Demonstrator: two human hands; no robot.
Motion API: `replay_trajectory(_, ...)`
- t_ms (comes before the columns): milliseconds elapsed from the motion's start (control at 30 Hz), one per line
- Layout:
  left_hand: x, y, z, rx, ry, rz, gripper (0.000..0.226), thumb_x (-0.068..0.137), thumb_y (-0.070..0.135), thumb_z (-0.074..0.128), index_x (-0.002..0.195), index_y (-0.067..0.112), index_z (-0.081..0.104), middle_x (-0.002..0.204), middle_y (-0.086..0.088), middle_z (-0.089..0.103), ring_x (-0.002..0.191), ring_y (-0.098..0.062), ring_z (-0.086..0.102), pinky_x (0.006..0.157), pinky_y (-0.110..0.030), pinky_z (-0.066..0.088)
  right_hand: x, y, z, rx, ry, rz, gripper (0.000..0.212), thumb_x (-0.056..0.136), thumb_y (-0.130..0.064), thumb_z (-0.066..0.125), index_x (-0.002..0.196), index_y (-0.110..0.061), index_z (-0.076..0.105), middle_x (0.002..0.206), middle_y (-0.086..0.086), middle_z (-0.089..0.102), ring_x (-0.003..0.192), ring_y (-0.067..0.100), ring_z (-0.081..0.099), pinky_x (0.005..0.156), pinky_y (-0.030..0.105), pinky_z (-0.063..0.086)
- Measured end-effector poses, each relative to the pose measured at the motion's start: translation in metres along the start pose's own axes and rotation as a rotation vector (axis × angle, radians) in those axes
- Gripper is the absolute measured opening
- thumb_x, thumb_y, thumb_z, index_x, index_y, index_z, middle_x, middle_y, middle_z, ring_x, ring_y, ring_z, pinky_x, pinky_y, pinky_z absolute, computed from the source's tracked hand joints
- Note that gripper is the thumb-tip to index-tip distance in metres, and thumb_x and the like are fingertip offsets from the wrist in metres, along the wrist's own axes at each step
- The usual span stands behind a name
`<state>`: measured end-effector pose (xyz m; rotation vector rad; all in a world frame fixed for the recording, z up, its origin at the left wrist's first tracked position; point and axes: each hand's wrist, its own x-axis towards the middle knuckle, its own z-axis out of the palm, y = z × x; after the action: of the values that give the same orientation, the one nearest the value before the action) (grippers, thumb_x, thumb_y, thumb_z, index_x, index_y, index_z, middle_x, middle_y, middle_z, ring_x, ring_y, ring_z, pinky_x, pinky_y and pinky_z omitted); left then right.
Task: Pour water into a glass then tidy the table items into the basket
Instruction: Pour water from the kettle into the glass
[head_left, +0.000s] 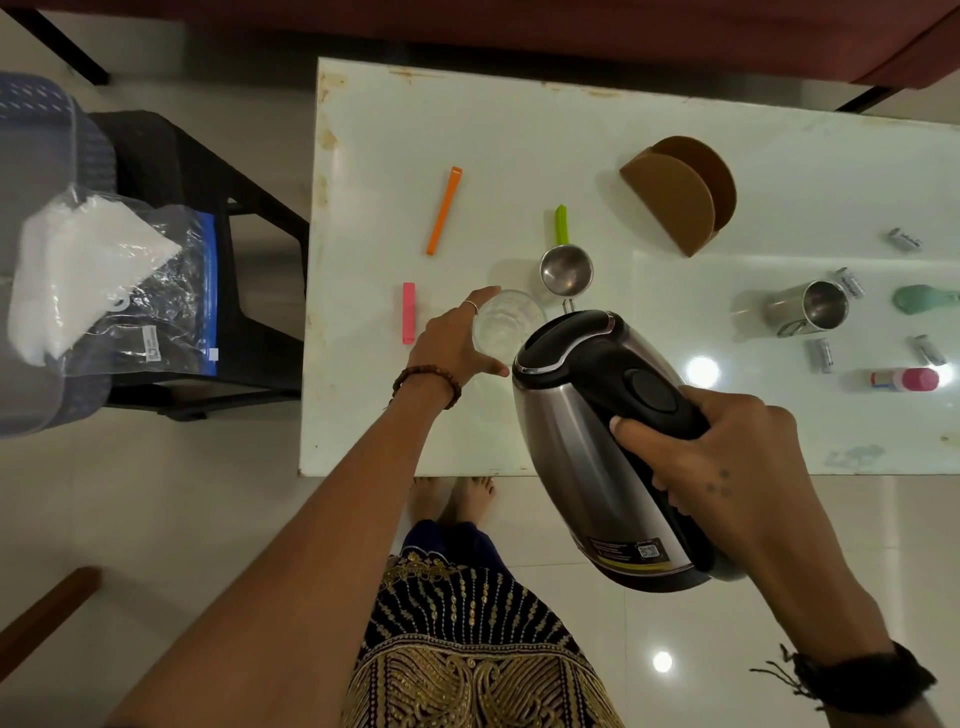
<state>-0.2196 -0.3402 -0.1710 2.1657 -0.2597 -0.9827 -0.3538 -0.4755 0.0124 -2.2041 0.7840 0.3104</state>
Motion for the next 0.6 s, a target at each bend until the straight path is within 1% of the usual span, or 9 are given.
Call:
replay_trajectory(33, -0.0001, 0.0000, -0.0002, 0.004, 0.000, -0.002, 0.098, 0.059, 0.017, 0.084, 0.139, 0.029, 0.030, 0.132, -0.005, 0.055, 0.121, -0.030, 0.051, 0.105, -0.044, 0.040, 0.0000, -0.0001, 0.0001, -0.001, -0.005, 0.007, 0.015, 0.070, -0.035, 0.065, 0.059, -0.034, 0.054, 0.037, -0.013, 0.052, 0.043, 0.005, 0.053, 0.046, 0.012, 0.038)
replay_trajectory(100, -0.0004, 0.0002, -0.0006, 0.006, -0.002, -0.003, 0.098, 0.059, 0.017, 0.085, 0.139, 0.029, 0.030, 0.132, -0.006, 0.055, 0.121, -0.030, 0.051, 0.102, -0.045, 0.042, -0.0003, -0.0005, 0.0004, -0.007, -0.018, 0.012, 0.013, 0.068, -0.038, 0.063, 0.059, -0.034, 0.054, 0.039, -0.018, 0.055, 0.041, 0.005, 0.053, 0.044, 0.009, 0.038)
replay_trajectory(167, -0.0006, 0.0011, -0.0012, 0.003, -0.005, -0.003, 0.098, 0.059, 0.017, 0.085, 0.139, 0.029, 0.030, 0.133, -0.006, 0.055, 0.121, -0.031, 0.051, 0.101, -0.046, 0.043, -0.0001, 0.0000, 0.0005, -0.008, -0.011, 0.008, 0.016, 0.070, -0.035, 0.065, 0.059, -0.032, 0.054, 0.037, -0.011, 0.053, 0.043, 0.005, 0.053, 0.047, 0.013, 0.039)
replay_trajectory(267, -0.0012, 0.0018, -0.0018, 0.001, -0.005, -0.008, 0.098, 0.059, 0.016, 0.084, 0.139, 0.029, 0.030, 0.133, -0.006, 0.055, 0.121, -0.031, 0.050, 0.101, -0.046, 0.043, 0.0006, -0.0001, 0.0006, -0.004, 0.007, 0.006, 0.019, 0.071, -0.032, 0.067, 0.057, -0.031, 0.054, 0.044, -0.010, 0.053, 0.045, 0.009, 0.053, 0.048, 0.016, 0.038)
replay_trajectory(500, -0.0034, 0.0038, -0.0017, 0.001, 0.009, -0.016, 0.097, 0.058, 0.015, 0.084, 0.138, 0.031, 0.031, 0.130, -0.006, 0.058, 0.119, -0.030, 0.053, 0.101, -0.044, 0.044, 0.0027, -0.0008, -0.0003, -0.023, 0.008, 0.018, 0.019, 0.072, -0.033, 0.066, 0.057, -0.028, 0.054, 0.047, -0.007, 0.056, 0.045, 0.010, 0.053, 0.047, 0.016, 0.038)
replay_trajectory(600, -0.0037, 0.0044, -0.0014, 0.004, 0.015, -0.012, 0.096, 0.059, 0.015, 0.084, 0.138, 0.029, 0.032, 0.128, -0.007, 0.058, 0.117, -0.030, 0.054, 0.101, -0.044, 0.043, 0.0035, -0.0020, -0.0013, -0.033, 0.000, 0.028, 0.018, 0.070, -0.036, 0.064, 0.057, -0.026, 0.056, 0.046, -0.008, 0.056, 0.045, 0.008, 0.054, 0.044, 0.011, 0.040)
